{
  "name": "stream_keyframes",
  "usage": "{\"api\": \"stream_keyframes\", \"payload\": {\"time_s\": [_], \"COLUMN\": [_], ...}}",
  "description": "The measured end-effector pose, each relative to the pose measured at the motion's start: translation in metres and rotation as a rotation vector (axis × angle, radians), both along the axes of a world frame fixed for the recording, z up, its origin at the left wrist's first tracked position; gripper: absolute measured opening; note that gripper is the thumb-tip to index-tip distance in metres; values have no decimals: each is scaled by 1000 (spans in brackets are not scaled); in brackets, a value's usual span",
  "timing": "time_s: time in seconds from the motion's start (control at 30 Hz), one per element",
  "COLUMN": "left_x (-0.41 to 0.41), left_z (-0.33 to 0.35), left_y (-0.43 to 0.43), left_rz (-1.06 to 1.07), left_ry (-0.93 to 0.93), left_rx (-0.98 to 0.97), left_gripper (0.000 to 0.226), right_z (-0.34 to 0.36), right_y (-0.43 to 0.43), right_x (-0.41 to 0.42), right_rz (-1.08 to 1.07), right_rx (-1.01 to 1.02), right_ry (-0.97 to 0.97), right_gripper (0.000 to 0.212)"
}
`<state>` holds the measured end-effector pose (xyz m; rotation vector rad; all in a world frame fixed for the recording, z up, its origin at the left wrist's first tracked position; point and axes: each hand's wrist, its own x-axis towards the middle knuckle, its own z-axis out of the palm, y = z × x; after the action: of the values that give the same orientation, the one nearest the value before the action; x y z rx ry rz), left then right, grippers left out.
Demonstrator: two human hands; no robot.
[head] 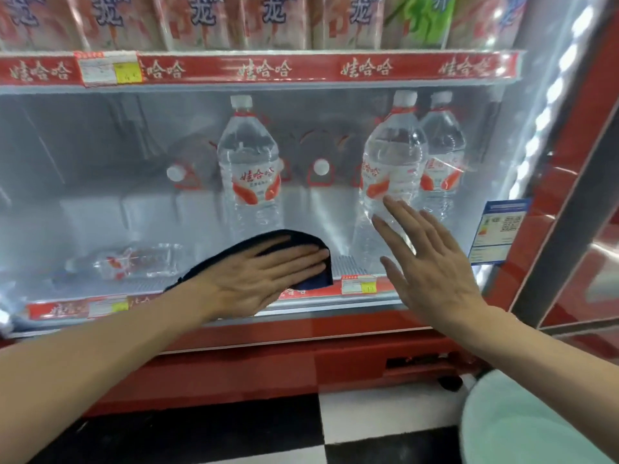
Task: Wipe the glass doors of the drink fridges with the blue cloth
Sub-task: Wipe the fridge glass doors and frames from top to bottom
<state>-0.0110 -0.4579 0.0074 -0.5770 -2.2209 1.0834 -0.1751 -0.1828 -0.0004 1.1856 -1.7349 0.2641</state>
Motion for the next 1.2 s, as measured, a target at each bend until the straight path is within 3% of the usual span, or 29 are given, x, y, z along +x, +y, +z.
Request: {"api": "stream_keyframes", "payload": {"time_s": [0.07, 0.2, 0.37, 0.5, 0.6, 0.67, 0.77, 0.9, 1.0, 1.13, 1.2], "left_x": [-7, -35, -57, -56, -55, -65, -90, -110, -114, -105, -102], "left_z": [33, 89, 59, -4, -4, 28, 81, 75, 27, -31, -24], "left_y": [0, 12, 31, 51, 55, 55, 65, 88, 95, 110, 110], "left_rz": [-26, 7, 22, 11, -4, -37, -50, -23, -24, -1, -16], "left_ry": [13, 236, 349, 88, -15, 61, 323, 501, 428, 160, 75], "left_rx": [-25, 0, 85, -102, -188, -138, 82, 254, 236, 20, -69], "left_gripper": [62, 60, 63, 66, 69, 66, 61, 60, 63, 67, 71], "right_z": [-2, -12, -24, -19, -15, -13, -13, -21, -28, -25, -23], "right_y": [15, 35, 29, 33, 51, 68, 80, 70, 69, 76, 84], "right_x": [-8, -24, -31, -29, -35, -42, -48, -52, -58, -61, -62], "right_rz": [-18, -62, -59, -38, -36, -104, -183, -169, -160, -82, -63], "right_rx": [-36, -40, -39, -11, -18, -111, -158, -177, -182, -170, -150], "right_ry": [-20, -54, -54, -73, -115, -195, -230, -237, -231, -269, -278], "right_gripper": [67, 73, 72, 74, 76, 73, 71, 71, 73, 87, 89]}}
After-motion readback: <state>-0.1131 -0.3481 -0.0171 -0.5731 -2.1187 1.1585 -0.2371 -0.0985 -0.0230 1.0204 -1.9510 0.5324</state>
